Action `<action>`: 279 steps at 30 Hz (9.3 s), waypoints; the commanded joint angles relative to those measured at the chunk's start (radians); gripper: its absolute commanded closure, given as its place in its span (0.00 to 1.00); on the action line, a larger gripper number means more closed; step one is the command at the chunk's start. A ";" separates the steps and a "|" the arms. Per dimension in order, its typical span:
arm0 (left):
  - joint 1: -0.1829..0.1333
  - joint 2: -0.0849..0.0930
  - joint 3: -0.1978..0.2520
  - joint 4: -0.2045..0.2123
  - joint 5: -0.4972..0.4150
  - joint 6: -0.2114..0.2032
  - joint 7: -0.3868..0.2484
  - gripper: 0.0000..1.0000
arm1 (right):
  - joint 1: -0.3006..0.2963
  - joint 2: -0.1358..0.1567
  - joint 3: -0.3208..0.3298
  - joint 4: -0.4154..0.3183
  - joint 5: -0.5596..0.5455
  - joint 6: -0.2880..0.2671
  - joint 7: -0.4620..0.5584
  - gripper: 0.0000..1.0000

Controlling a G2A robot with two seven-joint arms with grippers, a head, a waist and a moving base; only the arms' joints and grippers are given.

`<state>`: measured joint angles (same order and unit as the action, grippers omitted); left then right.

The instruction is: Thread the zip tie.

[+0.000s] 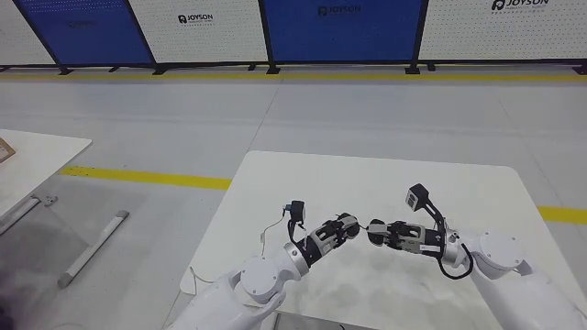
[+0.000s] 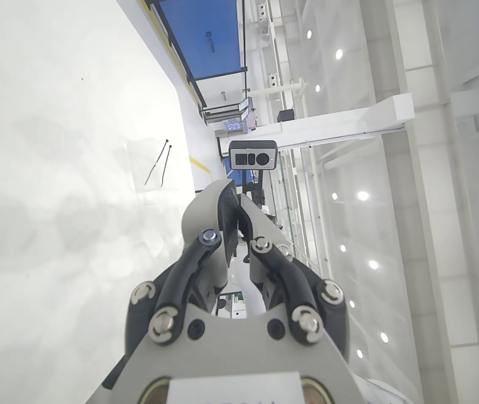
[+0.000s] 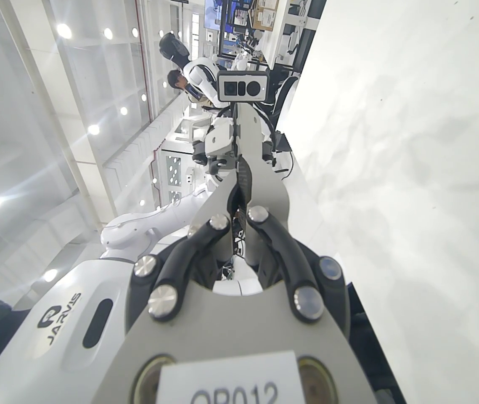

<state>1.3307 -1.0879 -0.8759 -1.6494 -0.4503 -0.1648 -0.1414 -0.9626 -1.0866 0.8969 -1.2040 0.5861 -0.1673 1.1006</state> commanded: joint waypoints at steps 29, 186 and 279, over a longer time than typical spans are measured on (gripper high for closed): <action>0.025 -0.012 -0.045 0.007 0.050 -0.022 -0.069 1.00 | 0.000 0.000 0.000 0.000 0.000 0.000 0.000 1.00; 0.333 -0.116 -0.330 -0.437 0.361 -0.175 0.010 1.00 | -0.113 0.024 0.134 -0.075 0.015 -0.026 -0.030 0.00; 0.303 -0.120 -0.189 -0.384 0.739 -0.171 0.194 1.00 | -0.113 0.024 0.134 -0.075 0.015 -0.026 -0.030 0.00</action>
<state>1.6364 -1.2079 -1.0675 -2.0342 0.2884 -0.3389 0.0567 -1.0758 -1.0626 1.0312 -1.2786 0.6016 -0.1937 1.0710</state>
